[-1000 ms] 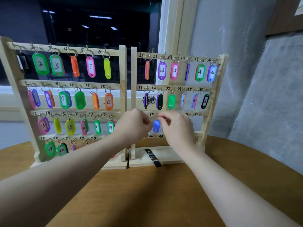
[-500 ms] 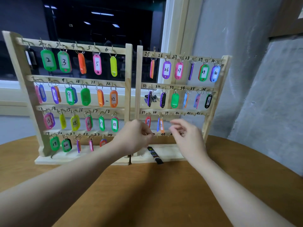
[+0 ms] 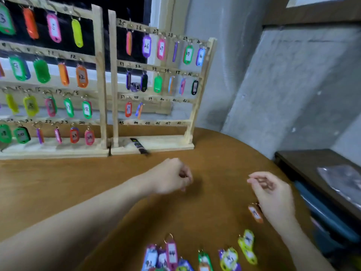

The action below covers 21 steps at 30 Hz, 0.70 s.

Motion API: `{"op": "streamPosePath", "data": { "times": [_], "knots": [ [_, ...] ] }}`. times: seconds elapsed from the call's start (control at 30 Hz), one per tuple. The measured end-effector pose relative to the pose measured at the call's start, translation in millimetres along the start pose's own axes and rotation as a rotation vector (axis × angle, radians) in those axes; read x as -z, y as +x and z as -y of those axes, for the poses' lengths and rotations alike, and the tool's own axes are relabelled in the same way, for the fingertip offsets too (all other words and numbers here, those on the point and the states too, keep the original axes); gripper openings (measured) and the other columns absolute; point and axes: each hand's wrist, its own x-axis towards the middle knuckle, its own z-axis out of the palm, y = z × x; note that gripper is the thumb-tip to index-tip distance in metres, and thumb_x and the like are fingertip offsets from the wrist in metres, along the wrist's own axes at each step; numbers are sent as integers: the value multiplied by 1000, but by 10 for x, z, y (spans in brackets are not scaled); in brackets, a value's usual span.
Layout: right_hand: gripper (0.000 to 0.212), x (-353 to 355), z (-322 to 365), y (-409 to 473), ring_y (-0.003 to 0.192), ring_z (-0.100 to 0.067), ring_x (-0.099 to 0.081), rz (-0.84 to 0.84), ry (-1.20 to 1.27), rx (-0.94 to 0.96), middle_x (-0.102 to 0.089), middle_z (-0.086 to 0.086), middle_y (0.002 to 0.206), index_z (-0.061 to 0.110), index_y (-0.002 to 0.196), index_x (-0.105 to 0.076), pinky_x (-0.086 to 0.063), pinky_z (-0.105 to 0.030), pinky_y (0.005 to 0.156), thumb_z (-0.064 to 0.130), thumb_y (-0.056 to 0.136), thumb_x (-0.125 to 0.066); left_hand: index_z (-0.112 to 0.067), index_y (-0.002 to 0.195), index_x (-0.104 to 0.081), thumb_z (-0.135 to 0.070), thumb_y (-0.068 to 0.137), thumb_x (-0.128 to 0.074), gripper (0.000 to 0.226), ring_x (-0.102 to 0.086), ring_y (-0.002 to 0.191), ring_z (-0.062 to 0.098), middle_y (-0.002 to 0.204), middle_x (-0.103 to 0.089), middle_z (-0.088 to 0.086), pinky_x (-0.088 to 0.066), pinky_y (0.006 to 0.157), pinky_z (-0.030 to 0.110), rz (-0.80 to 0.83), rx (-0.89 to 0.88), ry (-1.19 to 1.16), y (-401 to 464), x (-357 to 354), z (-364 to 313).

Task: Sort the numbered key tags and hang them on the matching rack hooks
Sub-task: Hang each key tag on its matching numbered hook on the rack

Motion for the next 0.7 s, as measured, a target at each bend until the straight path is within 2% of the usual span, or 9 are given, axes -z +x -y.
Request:
{"op": "streamPosePath", "data": {
  "times": [0.1, 0.17, 0.27, 0.43, 0.5, 0.57, 0.7],
  "knots": [
    [23, 172, -369, -234, 83, -12, -67, -22, -64, -171, -71, 5, 85, 27, 86, -70, -58, -33, 77, 6, 92, -68, -24, 90, -73, -24, 95, -64, 10, -65, 74, -5, 75, -74, -8, -50, 79, 18, 143, -46, -50, 156, -375, -169],
    [23, 174, -508, -346, 86, -16, -66, -10, -58, -226, -69, 2, 90, 27, 89, -70, -55, -30, 74, 5, 93, -66, -25, 87, -72, -21, 93, -65, 10, -66, 75, -2, 76, -74, -8, -53, 81, 21, 181, -74, -76, 253, -574, -263],
    [24, 145, -541, -381, 90, -10, -65, -28, -72, -230, -65, 5, 98, 27, 93, -70, -51, -21, 74, 4, 93, -64, -23, 87, -74, -19, 89, -67, 8, -65, 76, 0, 77, -74, -8, -53, 80, 22, 165, -91, -88, 380, -792, -349],
    [21, 150, -544, -384, 98, -15, -60, -108, -172, -273, -56, 11, 101, 27, 98, -66, -55, -36, 84, 10, 87, -68, -29, 91, -74, -25, 91, -69, 6, -63, 88, -4, 88, -71, -15, -52, 87, 23, 144, -106, -104, 558, -1014, -395],
    [25, 165, -567, -375, 102, -15, -56, -116, -219, -310, -53, 8, 104, 25, 107, -65, -49, -31, 83, 10, 88, -67, -28, 98, -73, -30, 91, -71, 7, -64, 95, 0, 96, -70, -13, -52, 92, 27, 139, -111, -103, 637, -1067, -437],
    [29, 166, -585, -352, 106, -16, -55, -108, -262, -321, -54, 5, 107, 20, 112, -67, -45, -27, 84, 5, 88, -65, -27, 107, -71, -35, 91, -73, 19, -63, 95, 5, 96, -68, -12, -51, 90, 27, 157, -120, -93, 714, -1125, -509],
    [29, 200, -603, -342, 101, -14, -57, -70, -302, -326, -57, 2, 108, 13, 111, -71, -42, -22, 83, -2, 91, -58, -25, 120, -68, -43, 88, -75, 37, -61, 91, 8, 92, -64, -12, -48, 84, 24, 187, -154, -69, 854, -1243, -668]
  ]
}}
